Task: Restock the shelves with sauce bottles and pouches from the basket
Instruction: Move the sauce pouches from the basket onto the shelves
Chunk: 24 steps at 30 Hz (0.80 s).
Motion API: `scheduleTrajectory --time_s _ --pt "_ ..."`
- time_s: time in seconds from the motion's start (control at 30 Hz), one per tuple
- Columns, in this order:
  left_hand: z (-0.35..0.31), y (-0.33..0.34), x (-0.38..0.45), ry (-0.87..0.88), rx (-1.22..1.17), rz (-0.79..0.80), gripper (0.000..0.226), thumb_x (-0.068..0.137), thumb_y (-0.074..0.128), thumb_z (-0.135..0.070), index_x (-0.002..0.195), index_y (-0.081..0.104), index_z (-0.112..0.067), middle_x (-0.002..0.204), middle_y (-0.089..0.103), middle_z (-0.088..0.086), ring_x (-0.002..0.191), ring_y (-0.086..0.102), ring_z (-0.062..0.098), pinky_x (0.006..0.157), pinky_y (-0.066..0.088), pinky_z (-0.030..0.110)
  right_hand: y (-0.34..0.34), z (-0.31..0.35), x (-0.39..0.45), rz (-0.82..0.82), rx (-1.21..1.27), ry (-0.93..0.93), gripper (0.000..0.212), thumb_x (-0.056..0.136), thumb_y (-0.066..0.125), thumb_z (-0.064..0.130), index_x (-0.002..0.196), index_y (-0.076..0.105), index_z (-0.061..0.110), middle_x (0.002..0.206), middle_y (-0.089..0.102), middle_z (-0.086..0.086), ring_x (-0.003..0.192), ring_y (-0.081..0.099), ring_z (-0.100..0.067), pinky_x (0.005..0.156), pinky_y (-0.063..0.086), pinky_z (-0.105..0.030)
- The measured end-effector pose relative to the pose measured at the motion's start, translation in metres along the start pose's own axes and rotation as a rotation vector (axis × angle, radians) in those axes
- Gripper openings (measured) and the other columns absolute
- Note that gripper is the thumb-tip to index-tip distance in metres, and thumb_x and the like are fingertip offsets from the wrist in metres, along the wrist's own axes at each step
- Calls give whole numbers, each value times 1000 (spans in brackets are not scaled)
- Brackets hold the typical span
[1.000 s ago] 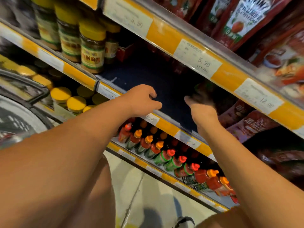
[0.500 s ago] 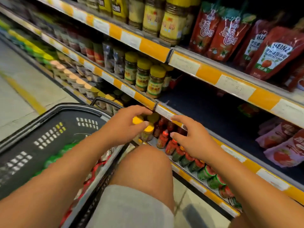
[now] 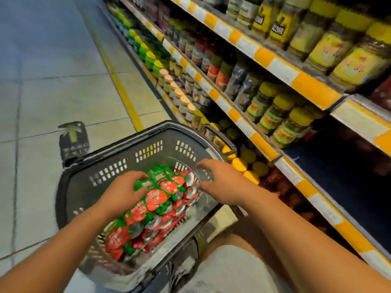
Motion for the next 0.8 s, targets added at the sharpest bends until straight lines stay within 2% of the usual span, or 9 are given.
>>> scheduleTrajectory --time_s 0.1,0.2,0.3,0.37,0.5,0.6,0.7,0.8 --pt "42 15 -4 -168 34 2 40 93 70 -25 132 67 -21 136 64 3 125 61 25 102 50 39 29 18 31 115 -14 1 62 97 68 33 153 44 21 155 49 -4 134 53 -26 105 48 -40" --pt "77 36 -8 -293 66 54 34 90 70 -24 123 70 -16 122 68 9 111 65 28 90 55 38 58 29 59 215 24 38 61 96 69 34 150 47 18 149 54 -8 123 60 -28 97 53 -41" --pt "94 59 -13 -355 146 185 25 86 67 -24 109 67 -15 106 63 10 95 65 28 78 55 36 87 49 83 270 78 55 57 93 73 33 144 55 15 137 61 -13 111 64 -29 85 52 -37" --pt "97 72 -12 -365 188 239 21 86 64 -28 106 65 -21 107 60 6 97 65 28 81 57 37 106 63 99 285 81 55 53 91 73 31 139 59 11 131 64 -15 106 65 -31 81 50 -34" --pt "98 87 -7 -355 287 277 17 90 63 -30 106 63 -26 108 62 3 98 66 28 83 59 43 150 65 119 330 56 119 42 93 68 21 132 61 7 130 64 -18 108 66 -34 92 57 -42" --pt "98 101 -8 -376 317 348 17 88 61 -25 105 62 -24 110 64 4 99 66 28 79 57 41 185 43 116 383 53 181 37 96 62 16 131 62 5 132 64 -18 115 63 -36 96 54 -39" --pt "93 112 -9 -393 323 324 29 88 63 -24 117 60 -23 116 62 7 105 64 30 83 55 43 210 23 113 496 23 203 29 99 57 14 123 66 1 129 66 -19 114 63 -36 94 51 -36" --pt "85 125 -11 -376 350 249 53 86 69 -24 135 49 -21 133 48 10 119 52 32 88 53 48 214 11 117 516 55 242 22 98 57 11 117 64 1 128 65 -21 116 62 -37 95 51 -38"
Point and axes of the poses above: each hand's wrist, its own x-axis towards the middle knuckle, its own y-axis out of the palm, z = x × y, the point moved 9 cm from there along x, towards the middle knuckle
